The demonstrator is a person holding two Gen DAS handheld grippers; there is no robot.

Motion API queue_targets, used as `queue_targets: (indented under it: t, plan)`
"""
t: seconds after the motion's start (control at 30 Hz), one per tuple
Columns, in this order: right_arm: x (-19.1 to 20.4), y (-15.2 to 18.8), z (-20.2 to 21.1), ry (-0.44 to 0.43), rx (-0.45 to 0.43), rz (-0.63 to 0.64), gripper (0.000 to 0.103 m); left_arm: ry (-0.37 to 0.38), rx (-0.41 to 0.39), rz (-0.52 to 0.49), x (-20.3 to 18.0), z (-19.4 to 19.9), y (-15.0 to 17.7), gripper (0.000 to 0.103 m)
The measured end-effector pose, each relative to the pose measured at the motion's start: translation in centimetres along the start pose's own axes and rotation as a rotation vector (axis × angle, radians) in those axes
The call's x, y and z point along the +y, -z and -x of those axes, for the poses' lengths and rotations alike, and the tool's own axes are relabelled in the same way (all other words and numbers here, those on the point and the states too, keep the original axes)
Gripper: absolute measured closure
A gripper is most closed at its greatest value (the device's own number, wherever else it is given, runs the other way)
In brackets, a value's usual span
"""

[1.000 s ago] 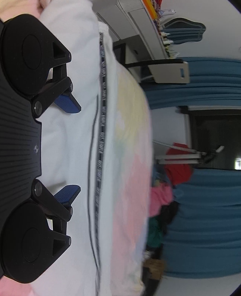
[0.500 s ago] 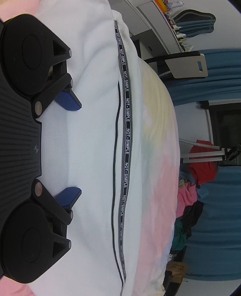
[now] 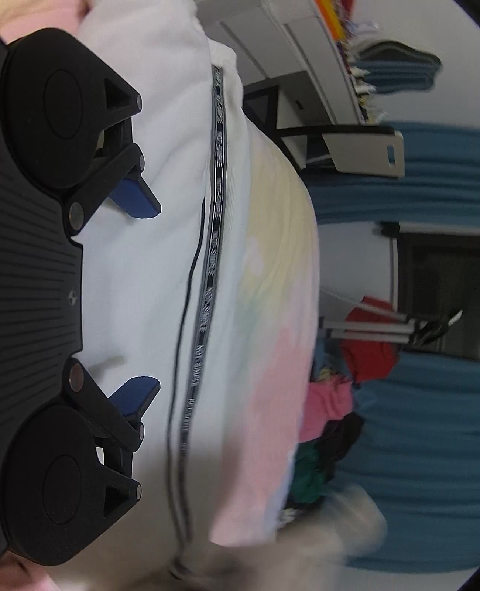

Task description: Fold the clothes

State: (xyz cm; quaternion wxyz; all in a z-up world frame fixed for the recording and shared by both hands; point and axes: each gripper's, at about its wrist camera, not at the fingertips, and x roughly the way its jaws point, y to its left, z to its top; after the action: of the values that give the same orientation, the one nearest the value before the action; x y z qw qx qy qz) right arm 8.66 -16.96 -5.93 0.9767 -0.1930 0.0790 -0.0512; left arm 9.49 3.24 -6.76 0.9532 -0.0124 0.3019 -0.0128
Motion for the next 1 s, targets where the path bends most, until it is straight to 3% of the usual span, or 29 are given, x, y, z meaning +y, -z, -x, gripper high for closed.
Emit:
queue_targets:
  t: [0.07,0.17,0.3,0.63,0.73,0.83,0.87,1.0]
  plan:
    - [3.7,1.9,-0.1,-0.127,0.079,0.084,0.085,0.004,-0.01,0.046,0.9,0.6,-0.3,0.009]
    - [6.7,4.1,0.2,-0.201,0.145,0.198,0.085,0.011,-0.02,0.108,2.0,1.4,-0.6,0.008]
    - [5.5,4.1,0.1,-0.207,0.144,0.171,0.085,0.034,-0.026,0.148,2.4,1.6,-0.9,0.008]
    - [8.0,2.2,2.0,-0.298,0.15,0.189,0.083,0.099,-0.057,0.142,1.8,2.0,-0.8,0.008]
    - [6.8,0.7,1.2,-0.35,0.224,0.086,0.077,0.122,-0.075,0.155,2.2,2.3,-0.8,0.008]
    - [4.1,-0.9,1.0,-0.457,0.324,-0.093,0.054,0.146,-0.085,0.174,2.5,2.8,-0.7,0.008]
    - [3.1,-1.4,1.2,-0.503,0.355,-0.164,0.042,0.157,-0.086,0.185,2.7,2.9,-0.7,0.008]
    - [-1.1,-2.4,3.8,-0.62,0.359,-0.405,0.037,0.206,-0.101,0.211,2.9,4.3,-0.5,0.008]
